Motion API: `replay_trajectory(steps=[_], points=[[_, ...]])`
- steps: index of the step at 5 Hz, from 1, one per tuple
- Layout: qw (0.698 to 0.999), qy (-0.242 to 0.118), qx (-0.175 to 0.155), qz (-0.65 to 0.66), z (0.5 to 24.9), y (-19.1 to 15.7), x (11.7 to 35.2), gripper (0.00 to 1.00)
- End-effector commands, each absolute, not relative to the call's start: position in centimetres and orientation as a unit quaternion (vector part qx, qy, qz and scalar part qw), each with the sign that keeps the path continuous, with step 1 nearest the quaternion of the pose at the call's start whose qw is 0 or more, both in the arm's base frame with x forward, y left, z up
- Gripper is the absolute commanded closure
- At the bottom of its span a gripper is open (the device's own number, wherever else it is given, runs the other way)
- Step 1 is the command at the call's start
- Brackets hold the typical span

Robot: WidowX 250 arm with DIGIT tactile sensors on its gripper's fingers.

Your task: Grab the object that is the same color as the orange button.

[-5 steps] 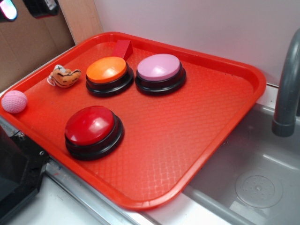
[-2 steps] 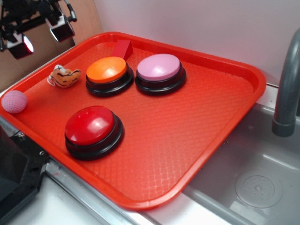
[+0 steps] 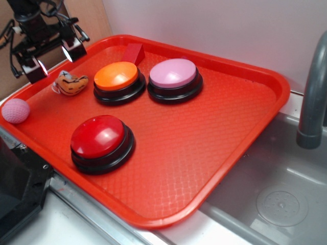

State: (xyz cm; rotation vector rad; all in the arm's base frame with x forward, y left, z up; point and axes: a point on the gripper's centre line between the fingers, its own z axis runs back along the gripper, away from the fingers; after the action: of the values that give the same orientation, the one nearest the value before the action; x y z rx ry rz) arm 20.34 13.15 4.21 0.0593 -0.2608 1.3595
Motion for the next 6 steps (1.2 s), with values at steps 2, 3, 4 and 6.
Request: replay_trajectory(steps=[2,3,4,6], points=[[0.783,-0.117,-0.003,0.611,2.0,11.8,19.5,0.6],[0.792,-0.116,-0.012,0.6,2.9,12.0,20.2,1.0],[0.834,-0.136,-0.027,0.534,5.9,11.8,21.8,1.0],[0.938,-0.09,-0.072,0.326,13.2,7.2,21.2,1.0]])
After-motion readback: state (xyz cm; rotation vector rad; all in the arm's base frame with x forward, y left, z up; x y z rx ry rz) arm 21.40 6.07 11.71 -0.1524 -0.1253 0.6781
